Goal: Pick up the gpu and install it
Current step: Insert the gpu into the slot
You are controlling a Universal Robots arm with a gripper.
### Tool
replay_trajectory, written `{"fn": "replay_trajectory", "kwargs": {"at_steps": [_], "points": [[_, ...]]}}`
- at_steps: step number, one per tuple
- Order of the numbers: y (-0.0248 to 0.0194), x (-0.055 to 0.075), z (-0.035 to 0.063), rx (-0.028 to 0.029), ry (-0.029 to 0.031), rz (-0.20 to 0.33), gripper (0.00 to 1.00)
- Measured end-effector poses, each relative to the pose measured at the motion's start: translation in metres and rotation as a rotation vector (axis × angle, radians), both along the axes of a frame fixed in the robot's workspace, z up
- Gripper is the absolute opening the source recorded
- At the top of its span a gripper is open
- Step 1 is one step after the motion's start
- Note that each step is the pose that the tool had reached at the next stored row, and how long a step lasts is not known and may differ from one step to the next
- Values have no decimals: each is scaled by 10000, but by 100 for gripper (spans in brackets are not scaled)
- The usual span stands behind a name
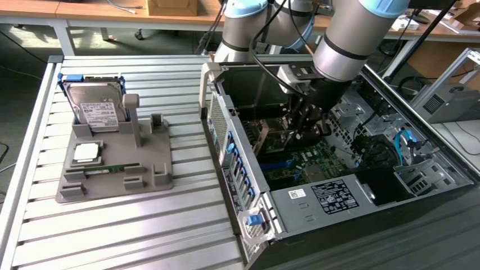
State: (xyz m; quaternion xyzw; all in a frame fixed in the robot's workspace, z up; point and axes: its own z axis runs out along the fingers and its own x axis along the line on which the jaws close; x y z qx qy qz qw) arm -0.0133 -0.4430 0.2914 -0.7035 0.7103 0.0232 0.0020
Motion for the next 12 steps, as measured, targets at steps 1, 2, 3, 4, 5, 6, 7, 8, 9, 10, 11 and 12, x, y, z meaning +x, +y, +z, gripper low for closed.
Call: {"fn": "replay_trajectory", "kwargs": {"at_steps": [1, 2, 3, 4, 5, 6, 7, 8, 9, 10, 11, 12], "points": [[-3, -6, -3, 0, 0, -1, 27], [-7, -10, -6, -1, 0, -1, 27], [-10, -13, -8, -1, 0, 0, 27], [-14, -16, -10, -1, 0, 0, 27], [-17, -20, -12, -2, 0, -1, 27], [-20, -23, -14, -4, 0, -1, 27], [-23, -26, -16, -6, 0, 0, 27], [-24, -27, -18, -9, 1, 0, 27], [-26, -27, -19, -12, 0, 1, 27], [-30, -29, -21, -15, 1, 0, 27], [-33, -32, -23, -17, 1, -1, 27], [-39, -34, -25, -19, 1, -1, 27]]}}
